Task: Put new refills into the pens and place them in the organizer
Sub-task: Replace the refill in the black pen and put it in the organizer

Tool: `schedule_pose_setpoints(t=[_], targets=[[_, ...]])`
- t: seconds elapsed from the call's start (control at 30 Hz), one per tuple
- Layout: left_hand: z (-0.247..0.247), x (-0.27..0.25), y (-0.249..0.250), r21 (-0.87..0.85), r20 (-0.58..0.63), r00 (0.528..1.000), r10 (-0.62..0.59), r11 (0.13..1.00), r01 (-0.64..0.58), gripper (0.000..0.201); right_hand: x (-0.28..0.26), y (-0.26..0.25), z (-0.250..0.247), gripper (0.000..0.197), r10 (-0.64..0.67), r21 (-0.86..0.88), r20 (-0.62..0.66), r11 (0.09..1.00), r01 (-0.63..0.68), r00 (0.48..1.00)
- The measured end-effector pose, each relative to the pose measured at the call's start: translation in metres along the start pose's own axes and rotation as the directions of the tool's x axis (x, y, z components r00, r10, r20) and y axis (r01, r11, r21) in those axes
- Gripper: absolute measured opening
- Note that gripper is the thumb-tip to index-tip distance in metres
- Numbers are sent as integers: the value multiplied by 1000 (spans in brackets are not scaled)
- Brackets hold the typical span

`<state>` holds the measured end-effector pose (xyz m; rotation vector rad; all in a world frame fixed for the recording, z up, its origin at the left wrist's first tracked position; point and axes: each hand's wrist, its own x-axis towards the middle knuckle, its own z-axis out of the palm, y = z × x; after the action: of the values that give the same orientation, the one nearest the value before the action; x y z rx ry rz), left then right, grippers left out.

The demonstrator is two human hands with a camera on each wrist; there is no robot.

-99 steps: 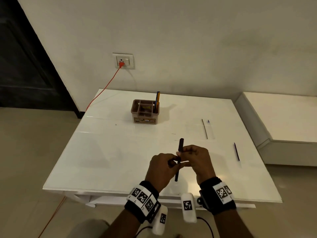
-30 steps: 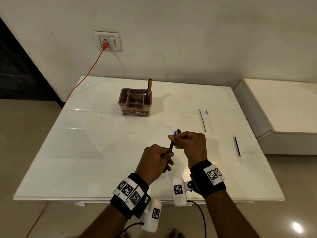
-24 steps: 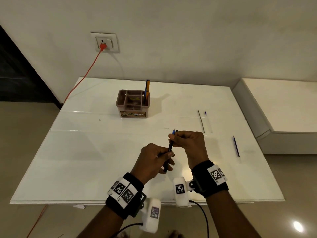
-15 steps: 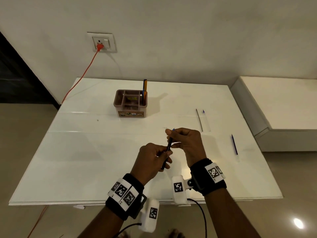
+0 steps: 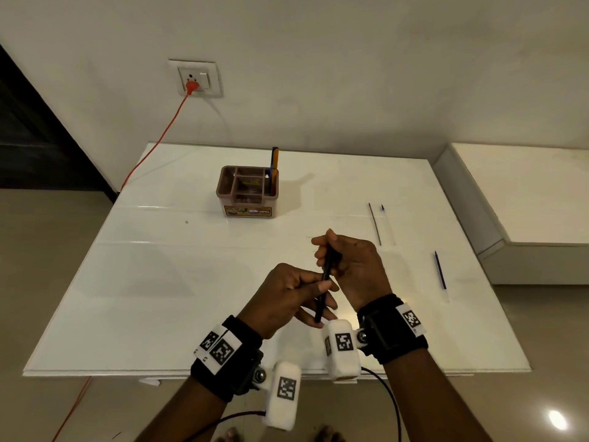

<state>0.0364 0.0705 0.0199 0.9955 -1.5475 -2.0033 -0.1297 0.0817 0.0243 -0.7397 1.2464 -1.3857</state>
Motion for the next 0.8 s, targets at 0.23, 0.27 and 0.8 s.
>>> schedule_pose_setpoints(t=[0.23, 0.27, 0.8], targets=[[0, 7, -12, 148, -205, 979, 13, 989, 17, 19, 5, 13, 4, 30, -83, -203, -232, 978, 35, 969], [0, 7, -13, 150, -203, 979, 5, 988, 26, 19, 6, 14, 4, 29, -87, -195, -248, 980, 38, 965], [-1, 6, -11, 92, -169, 985, -45, 994, 61, 22, 6, 12, 3, 24, -70, -207, -233, 978, 21, 970]])
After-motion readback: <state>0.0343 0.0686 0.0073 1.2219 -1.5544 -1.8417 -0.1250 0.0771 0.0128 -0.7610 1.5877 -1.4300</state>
